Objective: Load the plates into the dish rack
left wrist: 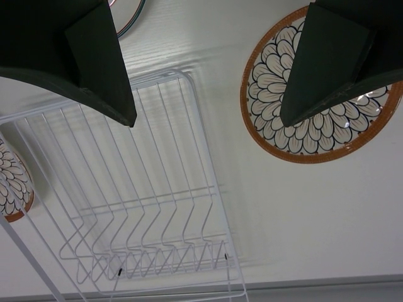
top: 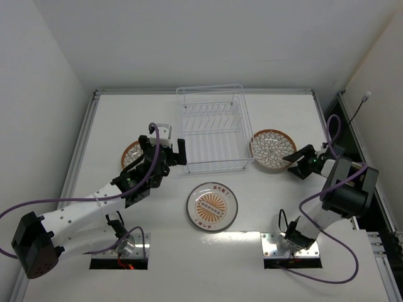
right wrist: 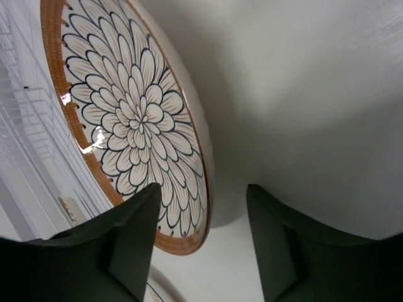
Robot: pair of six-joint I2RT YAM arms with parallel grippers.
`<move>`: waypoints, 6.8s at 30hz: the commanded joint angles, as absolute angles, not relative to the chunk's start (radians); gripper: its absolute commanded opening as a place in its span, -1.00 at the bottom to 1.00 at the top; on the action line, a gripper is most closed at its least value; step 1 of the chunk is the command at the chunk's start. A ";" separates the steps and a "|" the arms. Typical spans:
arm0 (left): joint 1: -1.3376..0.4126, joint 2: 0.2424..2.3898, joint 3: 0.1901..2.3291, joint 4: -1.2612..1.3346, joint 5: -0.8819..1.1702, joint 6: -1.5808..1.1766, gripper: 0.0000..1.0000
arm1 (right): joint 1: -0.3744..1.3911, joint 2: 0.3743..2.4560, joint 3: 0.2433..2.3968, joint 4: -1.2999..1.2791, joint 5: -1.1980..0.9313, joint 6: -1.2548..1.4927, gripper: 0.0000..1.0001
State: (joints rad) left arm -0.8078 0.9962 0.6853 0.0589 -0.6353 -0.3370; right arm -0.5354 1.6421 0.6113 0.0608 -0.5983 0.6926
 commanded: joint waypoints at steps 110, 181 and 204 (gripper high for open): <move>-0.799 0.923 0.775 0.025 -0.741 -0.314 1.00 | 0.592 2.074 1.715 -0.028 1.042 -0.175 -0.90; -0.799 0.877 0.747 0.035 -0.945 -0.376 1.00 | 0.661 0.885 0.411 -0.055 0.120 0.785 0.62; -0.799 0.877 0.747 0.035 -0.927 -0.376 1.00 | 0.834 0.982 0.356 0.228 0.067 0.914 0.49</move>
